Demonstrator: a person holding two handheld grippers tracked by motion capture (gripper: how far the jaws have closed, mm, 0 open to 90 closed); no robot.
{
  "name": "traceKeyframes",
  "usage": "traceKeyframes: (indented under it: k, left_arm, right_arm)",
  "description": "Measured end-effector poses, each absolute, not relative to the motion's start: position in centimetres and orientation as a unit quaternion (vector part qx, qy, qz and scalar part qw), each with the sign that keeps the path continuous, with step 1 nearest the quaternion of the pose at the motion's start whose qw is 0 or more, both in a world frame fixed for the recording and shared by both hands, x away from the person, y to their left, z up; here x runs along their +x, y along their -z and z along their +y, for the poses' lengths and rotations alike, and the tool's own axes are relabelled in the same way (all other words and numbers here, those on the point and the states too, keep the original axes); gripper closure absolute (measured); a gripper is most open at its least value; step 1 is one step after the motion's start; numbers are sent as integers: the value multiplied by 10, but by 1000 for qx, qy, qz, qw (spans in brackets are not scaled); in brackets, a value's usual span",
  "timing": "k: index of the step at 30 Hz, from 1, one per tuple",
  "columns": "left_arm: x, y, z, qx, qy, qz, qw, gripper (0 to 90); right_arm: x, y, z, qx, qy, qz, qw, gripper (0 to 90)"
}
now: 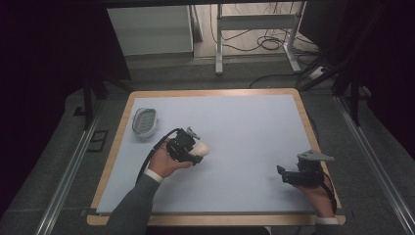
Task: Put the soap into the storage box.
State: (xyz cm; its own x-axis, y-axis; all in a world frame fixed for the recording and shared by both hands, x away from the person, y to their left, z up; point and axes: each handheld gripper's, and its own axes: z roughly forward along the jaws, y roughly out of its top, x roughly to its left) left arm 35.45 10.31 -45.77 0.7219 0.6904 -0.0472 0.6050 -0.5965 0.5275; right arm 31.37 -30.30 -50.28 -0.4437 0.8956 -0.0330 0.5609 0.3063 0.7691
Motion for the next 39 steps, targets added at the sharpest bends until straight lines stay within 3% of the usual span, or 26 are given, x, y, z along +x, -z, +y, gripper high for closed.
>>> traceKeyframes:
  k: [39]
  left_arm:
    - [389,437,153,869,-100,418,244,495]
  right_arm:
    - [314,503,-305,475,-354,769,240,102]
